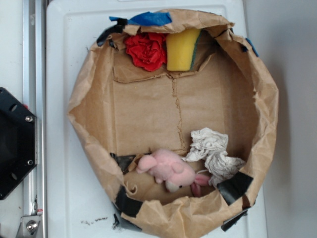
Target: Grab the green sponge.
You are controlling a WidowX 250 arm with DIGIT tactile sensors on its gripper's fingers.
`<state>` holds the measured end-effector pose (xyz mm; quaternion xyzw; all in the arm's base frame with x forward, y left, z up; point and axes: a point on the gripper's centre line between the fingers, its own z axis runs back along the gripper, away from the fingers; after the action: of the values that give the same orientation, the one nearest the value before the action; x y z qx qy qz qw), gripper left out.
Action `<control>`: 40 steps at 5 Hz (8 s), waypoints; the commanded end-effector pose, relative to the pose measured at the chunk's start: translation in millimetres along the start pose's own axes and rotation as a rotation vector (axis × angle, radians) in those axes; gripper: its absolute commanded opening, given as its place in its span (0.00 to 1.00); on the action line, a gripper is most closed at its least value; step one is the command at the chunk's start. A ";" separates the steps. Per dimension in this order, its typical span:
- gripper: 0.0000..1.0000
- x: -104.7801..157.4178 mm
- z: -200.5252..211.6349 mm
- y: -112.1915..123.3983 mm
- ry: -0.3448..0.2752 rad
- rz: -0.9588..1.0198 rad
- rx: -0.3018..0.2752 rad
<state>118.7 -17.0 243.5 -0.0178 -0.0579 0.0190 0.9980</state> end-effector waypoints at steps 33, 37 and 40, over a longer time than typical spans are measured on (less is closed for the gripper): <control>0.00 148.5 -214.7 137.0 -0.373 1.014 0.212; 0.00 140.7 -185.8 124.4 -0.373 0.993 0.139; 0.00 113.6 -114.0 85.5 -0.277 0.838 -0.097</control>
<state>238.6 51.7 121.4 -0.0790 -0.1439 0.4138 0.8954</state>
